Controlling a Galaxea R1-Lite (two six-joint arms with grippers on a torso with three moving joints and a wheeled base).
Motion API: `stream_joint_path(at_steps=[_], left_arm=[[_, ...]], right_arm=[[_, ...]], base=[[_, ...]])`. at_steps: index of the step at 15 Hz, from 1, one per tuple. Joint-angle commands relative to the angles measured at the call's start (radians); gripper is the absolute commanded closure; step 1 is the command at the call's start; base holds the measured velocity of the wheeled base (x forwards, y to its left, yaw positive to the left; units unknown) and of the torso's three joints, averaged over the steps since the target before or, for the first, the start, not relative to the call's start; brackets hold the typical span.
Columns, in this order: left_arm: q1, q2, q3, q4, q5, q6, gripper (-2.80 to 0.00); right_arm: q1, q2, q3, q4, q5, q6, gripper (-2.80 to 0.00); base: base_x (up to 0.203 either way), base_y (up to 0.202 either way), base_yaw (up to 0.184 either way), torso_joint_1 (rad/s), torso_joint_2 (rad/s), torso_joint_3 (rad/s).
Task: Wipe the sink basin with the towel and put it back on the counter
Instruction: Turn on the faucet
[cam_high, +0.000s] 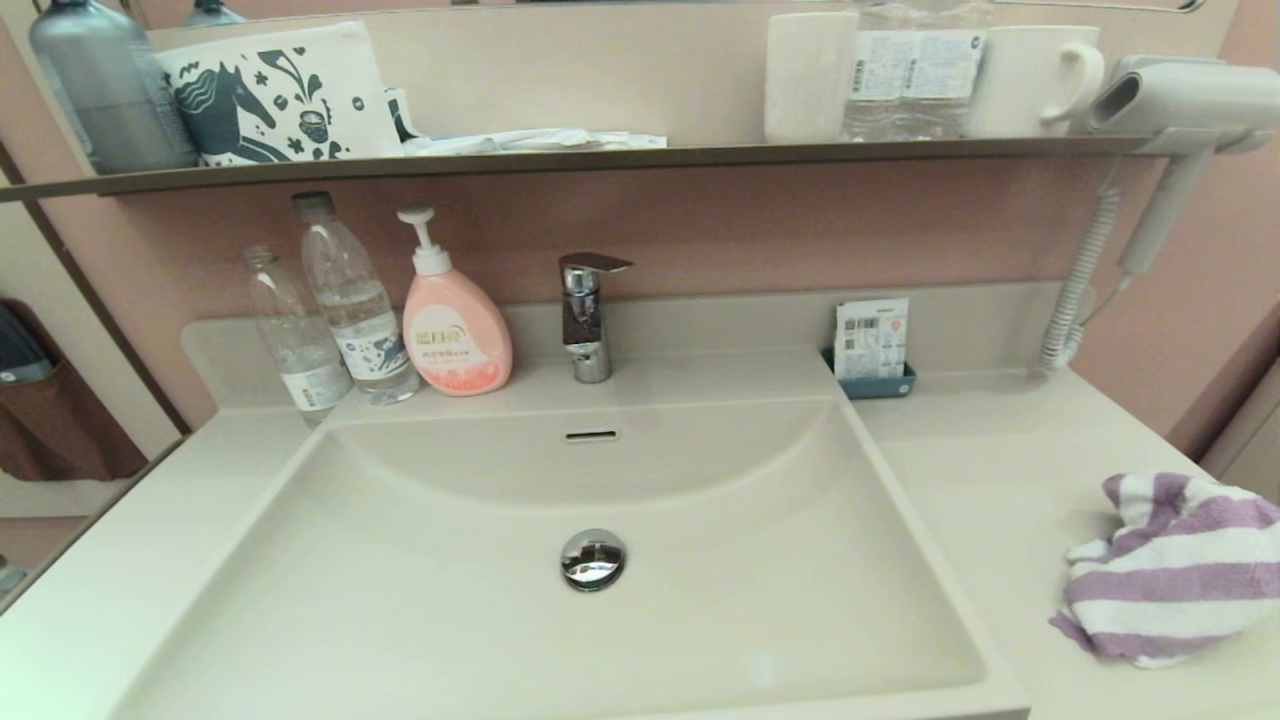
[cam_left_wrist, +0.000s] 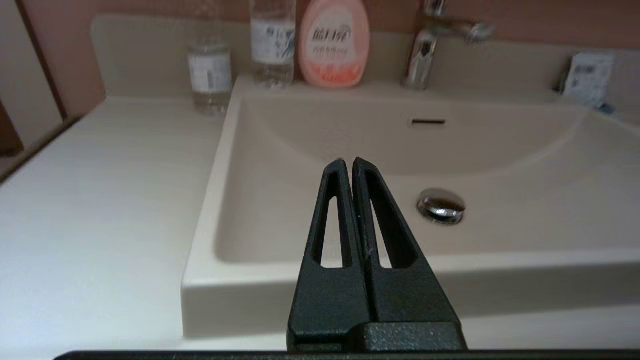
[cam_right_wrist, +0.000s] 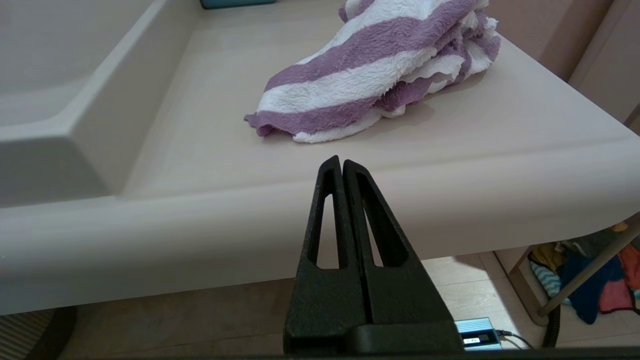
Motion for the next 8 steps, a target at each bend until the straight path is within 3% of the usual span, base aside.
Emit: stream_joint_path(at_steps=[1, 6, 8], left_arm=[[0.000, 0.122, -0.100, 0.000, -0.018, -0.002, 0.00], [-0.001, 0.449, -0.309, -0.011, -0.079, 0.000, 0.00], [-0.001, 0.591, -0.349, -0.091, -0.095, 0.004, 0.00]], right_arm=[[0.000, 0.000, 0.001, 0.000, 0.000, -0.001, 0.00], [0.000, 0.000, 0.001, 0.000, 0.000, 0.001, 0.00], [0.000, 0.000, 0.000, 0.000, 0.000, 0.001, 0.00]], base=[[0.000, 0.000, 0.000, 0.000, 0.00, 0.000], [0.000, 0.000, 0.000, 0.000, 0.00, 0.000], [0.000, 0.000, 0.000, 0.000, 0.00, 0.000]])
